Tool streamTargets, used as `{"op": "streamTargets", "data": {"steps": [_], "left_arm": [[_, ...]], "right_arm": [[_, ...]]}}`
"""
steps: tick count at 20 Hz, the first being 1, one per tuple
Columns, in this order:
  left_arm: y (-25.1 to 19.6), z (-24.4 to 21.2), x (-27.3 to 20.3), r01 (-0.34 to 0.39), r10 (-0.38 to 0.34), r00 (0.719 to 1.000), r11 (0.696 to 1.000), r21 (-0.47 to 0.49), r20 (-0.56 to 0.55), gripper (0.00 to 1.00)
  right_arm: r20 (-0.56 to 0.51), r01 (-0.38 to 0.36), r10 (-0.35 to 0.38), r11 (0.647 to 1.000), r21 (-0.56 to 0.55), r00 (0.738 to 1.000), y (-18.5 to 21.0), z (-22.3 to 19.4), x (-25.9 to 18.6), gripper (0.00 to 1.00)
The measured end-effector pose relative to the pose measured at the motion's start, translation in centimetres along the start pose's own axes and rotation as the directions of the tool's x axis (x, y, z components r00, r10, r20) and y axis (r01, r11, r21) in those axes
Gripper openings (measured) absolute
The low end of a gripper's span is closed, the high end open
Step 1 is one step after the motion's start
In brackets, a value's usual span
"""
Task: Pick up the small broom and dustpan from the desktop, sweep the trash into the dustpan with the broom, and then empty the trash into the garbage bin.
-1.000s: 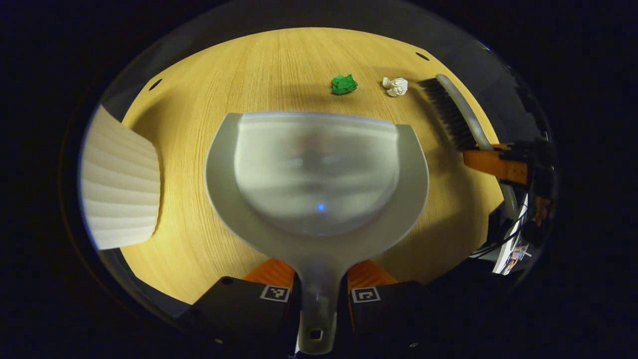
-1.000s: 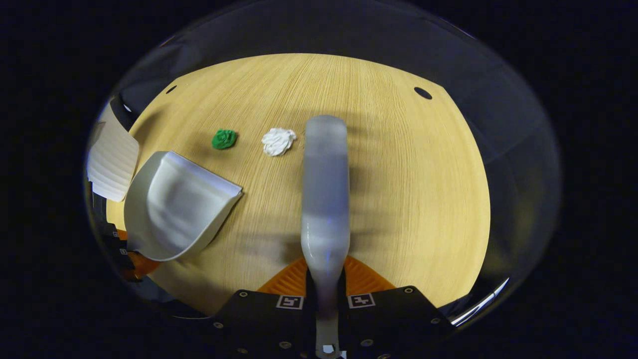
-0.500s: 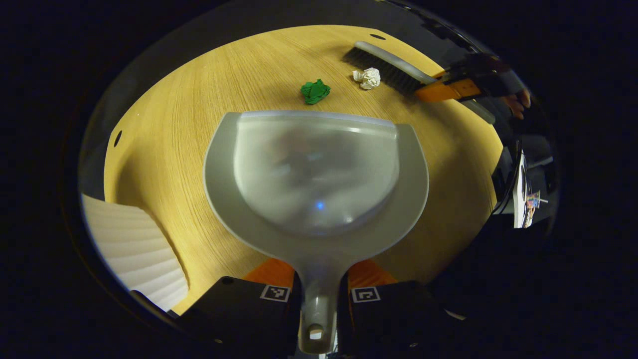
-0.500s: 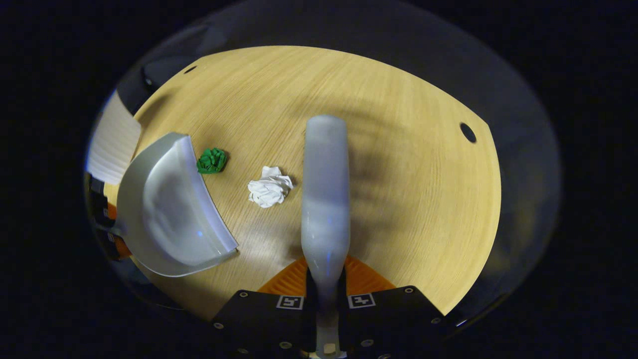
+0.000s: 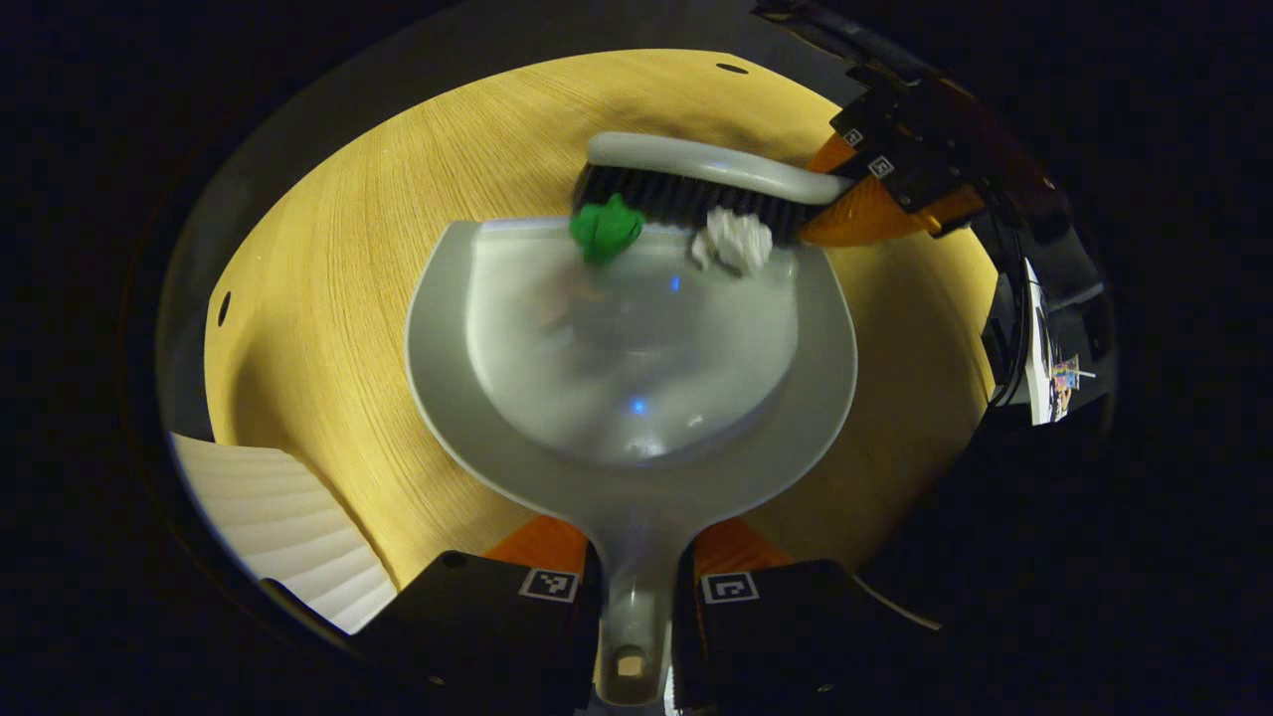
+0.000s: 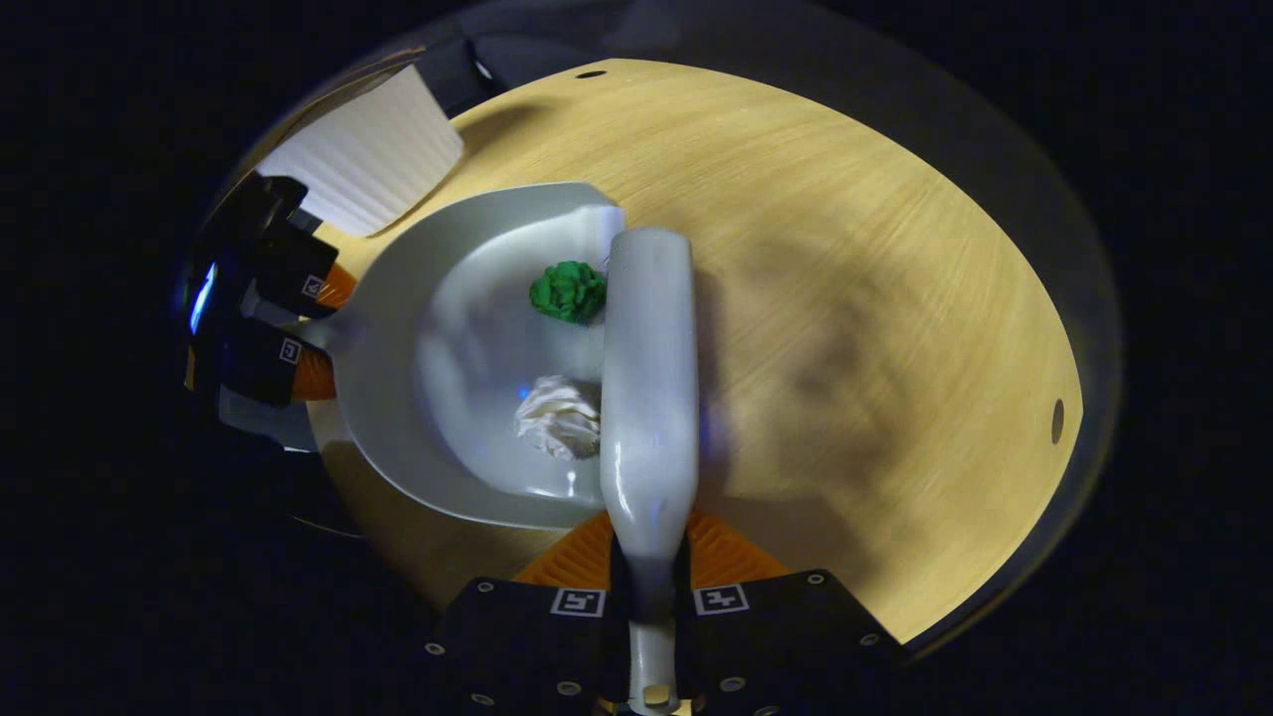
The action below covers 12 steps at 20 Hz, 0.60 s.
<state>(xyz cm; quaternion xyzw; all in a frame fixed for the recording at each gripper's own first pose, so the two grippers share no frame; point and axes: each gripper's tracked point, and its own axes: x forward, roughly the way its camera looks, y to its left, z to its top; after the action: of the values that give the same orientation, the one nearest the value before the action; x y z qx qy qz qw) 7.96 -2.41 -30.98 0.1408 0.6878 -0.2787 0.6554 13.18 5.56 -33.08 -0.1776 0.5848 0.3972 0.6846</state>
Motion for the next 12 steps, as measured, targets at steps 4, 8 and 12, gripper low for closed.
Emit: {"op": "streamTargets", "data": {"steps": [4,8,12], "left_arm": [[-1.0,0.3,0.3,-0.001,0.003,1.000,0.996,-0.091,0.021,0.30],[-2.9,-0.4,0.7,0.008,0.008,0.998,0.965,-0.263,0.059,0.30],[-4.4,-0.8,-0.5,0.013,0.022,0.996,0.920,-0.391,0.084,0.31]], "right_arm": [[0.017,0.040,-0.042,0.990,0.138,0.999,-0.9,-0.2,0.1,0.18],[-0.008,0.084,-0.089,0.896,0.436,0.996,-2.7,-3.2,-1.2,0.18],[-0.018,0.111,-0.125,0.794,0.598,0.992,-2.5,-5.5,-2.0,0.18]]}}
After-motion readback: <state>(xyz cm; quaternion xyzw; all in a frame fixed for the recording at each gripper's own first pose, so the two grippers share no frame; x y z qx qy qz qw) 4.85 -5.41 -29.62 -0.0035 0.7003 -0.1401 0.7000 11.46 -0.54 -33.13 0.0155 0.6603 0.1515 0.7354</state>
